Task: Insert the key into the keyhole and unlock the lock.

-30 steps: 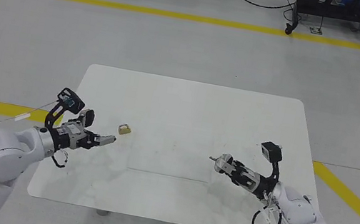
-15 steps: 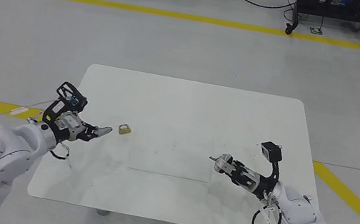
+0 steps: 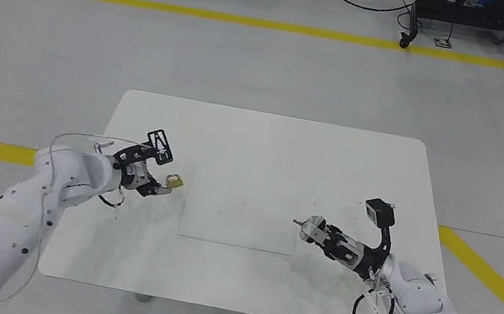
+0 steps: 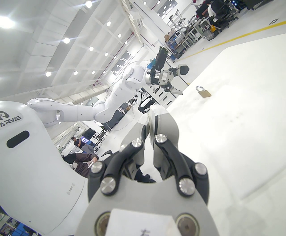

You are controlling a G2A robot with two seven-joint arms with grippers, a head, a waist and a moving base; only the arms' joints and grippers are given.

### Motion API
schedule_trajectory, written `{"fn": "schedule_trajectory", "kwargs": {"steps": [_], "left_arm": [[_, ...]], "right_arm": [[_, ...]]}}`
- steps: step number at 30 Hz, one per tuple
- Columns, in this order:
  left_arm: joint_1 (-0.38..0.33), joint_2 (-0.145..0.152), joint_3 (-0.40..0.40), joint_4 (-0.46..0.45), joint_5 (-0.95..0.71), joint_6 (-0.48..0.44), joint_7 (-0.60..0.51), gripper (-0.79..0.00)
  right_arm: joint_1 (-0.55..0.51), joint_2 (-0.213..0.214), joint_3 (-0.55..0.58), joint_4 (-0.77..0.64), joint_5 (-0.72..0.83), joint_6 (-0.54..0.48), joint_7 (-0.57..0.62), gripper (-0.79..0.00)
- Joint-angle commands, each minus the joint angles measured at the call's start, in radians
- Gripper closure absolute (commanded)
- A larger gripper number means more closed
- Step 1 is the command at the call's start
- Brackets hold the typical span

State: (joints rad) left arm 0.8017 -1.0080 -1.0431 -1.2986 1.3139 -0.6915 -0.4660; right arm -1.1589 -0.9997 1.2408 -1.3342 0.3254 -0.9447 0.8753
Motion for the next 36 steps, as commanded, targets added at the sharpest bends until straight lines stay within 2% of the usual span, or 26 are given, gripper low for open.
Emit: {"fn": "schedule_trajectory", "kwargs": {"steps": [1,7,10,13,15,16,24,27,29,30,32,33,36], "left_arm": [[-0.030,-0.013,0.043,0.031,0.027,0.019,-0.009,-0.693],[-0.088,-0.044,0.115,0.120,0.027,0.030,-0.003,-0.668],[-0.101,-0.055,0.136,0.142,0.019,0.028,-0.007,-0.600],[-0.106,-0.061,0.147,0.153,0.024,0.033,-0.003,-0.480],[-0.108,-0.064,0.150,0.159,0.026,0.034,0.003,-0.351],[-0.108,-0.065,0.153,0.161,0.027,0.034,0.006,-0.323],[-0.125,-0.084,0.179,0.204,0.017,0.034,0.012,-0.332],[-0.133,-0.090,0.186,0.217,0.016,0.033,0.012,-0.308],[-0.137,-0.093,0.188,0.226,0.015,0.033,0.014,-0.268],[-0.139,-0.094,0.188,0.231,0.014,0.033,0.014,-0.185],[-0.142,-0.097,0.186,0.242,0.001,0.029,0.015,-0.102],[-0.144,-0.098,0.186,0.247,-0.006,0.026,0.010,0.000],[-0.149,-0.102,0.186,0.256,-0.018,0.022,-0.005,0.000]], "right_arm": [[0.000,0.000,0.000,0.000,0.000,0.000,0.000,0.000],[0.000,0.000,0.000,0.000,0.000,0.000,0.000,0.000],[0.000,0.000,0.000,0.000,0.000,0.000,0.000,0.000],[0.000,0.000,0.000,0.000,0.000,0.000,0.000,0.000],[0.000,0.000,0.000,0.000,0.000,0.000,0.000,0.000],[0.000,0.000,0.000,0.000,0.000,0.000,0.000,0.000],[0.000,0.000,0.000,0.000,0.000,0.000,0.000,0.000],[0.000,0.000,0.000,0.000,0.000,0.000,0.000,0.000],[0.000,0.000,0.000,0.000,0.000,0.000,0.000,0.000],[0.000,0.000,0.000,0.000,0.000,0.000,0.000,0.000],[0.000,0.000,0.000,0.000,0.000,0.000,0.000,0.000],[0.000,0.000,0.000,0.000,0.000,0.000,0.000,0.000],[0.000,0.000,0.000,0.000,0.000,0.000,0.000,0.000]]}}
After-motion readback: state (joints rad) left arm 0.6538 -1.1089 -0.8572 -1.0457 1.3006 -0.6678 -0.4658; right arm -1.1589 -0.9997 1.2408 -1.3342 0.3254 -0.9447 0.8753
